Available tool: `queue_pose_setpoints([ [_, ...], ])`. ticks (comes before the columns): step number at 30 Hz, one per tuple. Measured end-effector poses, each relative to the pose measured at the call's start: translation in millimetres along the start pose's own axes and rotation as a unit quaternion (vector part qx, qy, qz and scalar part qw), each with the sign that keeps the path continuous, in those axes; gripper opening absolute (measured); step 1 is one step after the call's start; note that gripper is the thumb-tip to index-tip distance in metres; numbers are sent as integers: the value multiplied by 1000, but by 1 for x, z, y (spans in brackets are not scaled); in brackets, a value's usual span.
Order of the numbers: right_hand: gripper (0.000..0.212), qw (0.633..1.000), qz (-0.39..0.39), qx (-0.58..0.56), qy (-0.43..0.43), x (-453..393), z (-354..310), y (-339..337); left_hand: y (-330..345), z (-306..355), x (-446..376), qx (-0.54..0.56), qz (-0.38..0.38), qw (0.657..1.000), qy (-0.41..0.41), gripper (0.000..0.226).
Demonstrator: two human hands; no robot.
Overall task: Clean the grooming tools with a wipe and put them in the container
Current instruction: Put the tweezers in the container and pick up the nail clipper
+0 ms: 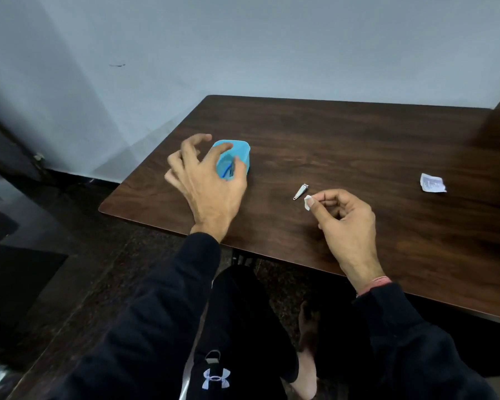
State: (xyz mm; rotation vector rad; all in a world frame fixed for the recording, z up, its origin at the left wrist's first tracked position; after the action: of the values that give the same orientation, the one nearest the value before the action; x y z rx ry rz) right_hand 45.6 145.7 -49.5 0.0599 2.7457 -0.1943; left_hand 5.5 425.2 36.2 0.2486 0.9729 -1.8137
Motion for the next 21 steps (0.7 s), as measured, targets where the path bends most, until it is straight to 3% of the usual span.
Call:
queue_pose_setpoints([
  [2, 9, 1000, 0, -1, 9, -1, 3, 1, 2, 22, 28, 50, 21, 993, 108, 20],
  [3, 10, 1000, -3, 1, 16, -2, 5, 1, 9, 29, 41, 81, -7, 987, 135, 17],
  [6, 8, 999, -22, 8, 35, -4, 8, 3, 46, 36, 68, 61, -192, 976, 80, 14],
  [9, 8, 998, -35, 12, 46, -7, 10, -2, 75, 39, 81, -29, -308, 950, 35, 35],
  [11, 9, 998, -36, 24, 48, -8, 12, -13, 85, 46, 82, -48, -332, 942, 25, 37],
  [17, 10, 998, -17, 54, 23, -4, 21, -69, 106, 58, 89, -51, -375, 925, -8, 8],
  [21, 6, 999, -9, 26, 29, -3, 27, -96, 110, 77, 113, 19, -421, 907, -6, 9],
])
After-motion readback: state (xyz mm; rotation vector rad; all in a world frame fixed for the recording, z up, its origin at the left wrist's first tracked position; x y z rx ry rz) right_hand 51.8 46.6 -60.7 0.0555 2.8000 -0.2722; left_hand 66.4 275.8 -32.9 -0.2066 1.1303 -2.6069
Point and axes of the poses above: each hand's wrist, its own x-axis away from the middle knuckle, its own y-axis out of the palm, z = x × y, the point moved 8 cm from there along -x, towards the middle knuckle, and after that the axes turned 12 degrees about -y, right-handed, at the moved point
